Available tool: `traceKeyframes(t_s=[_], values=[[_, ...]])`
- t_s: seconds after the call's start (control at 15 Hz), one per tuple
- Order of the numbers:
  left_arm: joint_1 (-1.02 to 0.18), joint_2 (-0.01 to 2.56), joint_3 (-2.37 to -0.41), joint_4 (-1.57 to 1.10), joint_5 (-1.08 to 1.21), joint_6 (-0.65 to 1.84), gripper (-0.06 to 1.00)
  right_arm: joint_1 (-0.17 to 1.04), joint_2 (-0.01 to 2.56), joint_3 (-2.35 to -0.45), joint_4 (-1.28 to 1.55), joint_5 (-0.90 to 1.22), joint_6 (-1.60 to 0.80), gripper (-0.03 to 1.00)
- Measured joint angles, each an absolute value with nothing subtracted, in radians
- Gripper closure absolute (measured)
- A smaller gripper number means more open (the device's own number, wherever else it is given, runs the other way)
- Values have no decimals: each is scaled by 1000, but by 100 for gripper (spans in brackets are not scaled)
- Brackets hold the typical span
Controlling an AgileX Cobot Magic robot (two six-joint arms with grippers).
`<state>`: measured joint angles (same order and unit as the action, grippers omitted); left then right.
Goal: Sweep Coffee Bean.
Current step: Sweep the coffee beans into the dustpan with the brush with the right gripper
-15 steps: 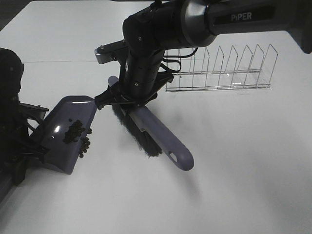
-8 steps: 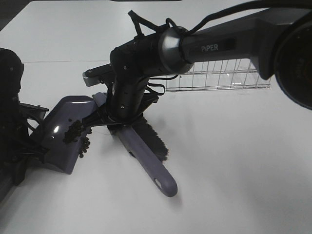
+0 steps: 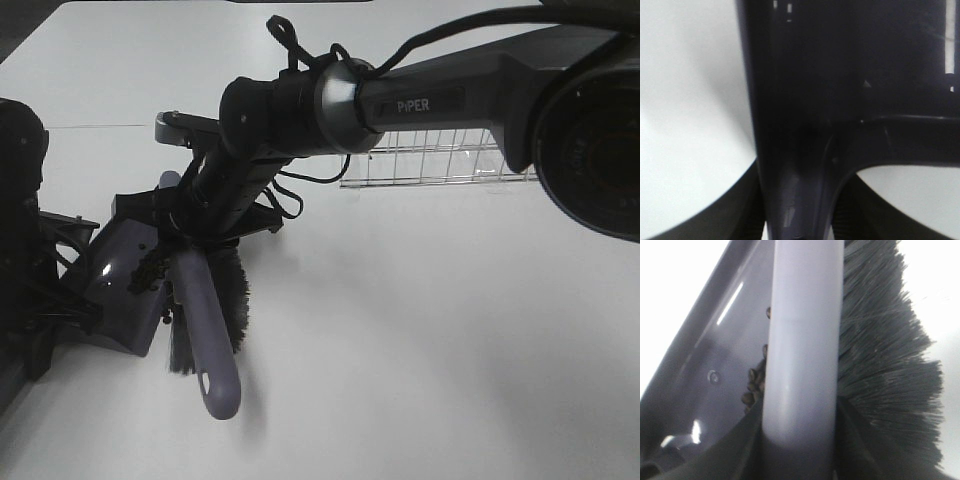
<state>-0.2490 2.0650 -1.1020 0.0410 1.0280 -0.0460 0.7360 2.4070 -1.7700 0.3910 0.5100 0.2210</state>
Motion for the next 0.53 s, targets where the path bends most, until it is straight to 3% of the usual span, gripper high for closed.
traceKeyframes(t_s=[0.27,0.53], values=[[-249,2065,-1102,40,1028,-53,61,735,2430,-1770,567,457,157,66],[-249,2065,-1102,39,1029,-53,61,694,2441,-1785,861,476,-100,66]])
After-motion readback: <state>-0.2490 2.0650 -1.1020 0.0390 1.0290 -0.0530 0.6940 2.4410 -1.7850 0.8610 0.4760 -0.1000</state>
